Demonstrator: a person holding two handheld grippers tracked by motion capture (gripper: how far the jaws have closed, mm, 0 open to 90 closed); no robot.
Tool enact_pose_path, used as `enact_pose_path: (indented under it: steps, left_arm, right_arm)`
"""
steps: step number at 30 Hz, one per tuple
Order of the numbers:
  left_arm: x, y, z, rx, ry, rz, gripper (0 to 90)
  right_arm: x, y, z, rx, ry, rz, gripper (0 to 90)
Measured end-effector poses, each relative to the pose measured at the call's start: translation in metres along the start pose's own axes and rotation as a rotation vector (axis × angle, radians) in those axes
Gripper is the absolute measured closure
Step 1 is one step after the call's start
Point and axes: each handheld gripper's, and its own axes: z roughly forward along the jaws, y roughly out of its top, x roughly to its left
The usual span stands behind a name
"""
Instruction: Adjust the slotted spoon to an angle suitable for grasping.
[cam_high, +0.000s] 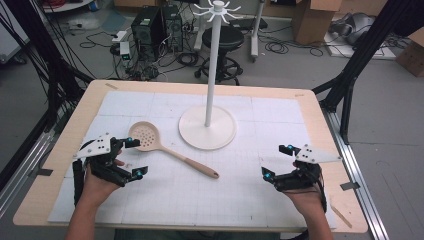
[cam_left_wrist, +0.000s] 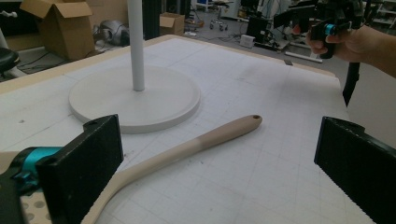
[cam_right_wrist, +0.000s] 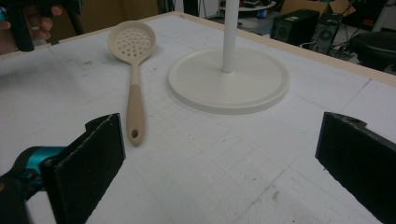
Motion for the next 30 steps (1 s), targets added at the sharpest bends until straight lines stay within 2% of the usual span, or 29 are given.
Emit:
enact_pose_path:
  steps: [11, 18, 21, 23, 26, 30]
  left_arm:
    - [-0.0003, 0.0000, -0.0006, 0.006, 0.005, 0.006, 1.7]
    - [-0.0041, 0.0003, -0.0015, 0.013, -0.010, 0.014, 1.7]
    - [-0.0039, 0.0004, -0.0022, 0.017, -0.009, 0.018, 1.7]
    - [-0.0041, -0.0011, -0.0030, 0.027, 0.009, 0.039, 1.7]
    - [-0.0013, -0.0038, -0.0037, 0.035, 0.014, 0.034, 1.7]
    - [-0.0021, 0.0025, 0.0003, 0.029, 0.005, 0.043, 1.7]
  right_arm:
    - [-0.0017, -0.0024, -0.0038, -0.001, -0.011, 0.005, 0.1]
    - [0.0011, 0.0017, -0.0022, -0.003, -0.012, -0.004, 0.2]
    - [-0.0003, 0.0009, 0.0001, 0.003, -0.013, -0.003, 0.1]
    - [-0.0009, 0.0002, 0.0005, 0.004, -0.012, -0.002, 0.2]
    - [-0.0019, -0.0012, -0.0007, 0.004, -0.014, 0.000, 0.2]
    - [-0.0024, -0.0020, -0.0021, 0.004, -0.016, 0.006, 0.1]
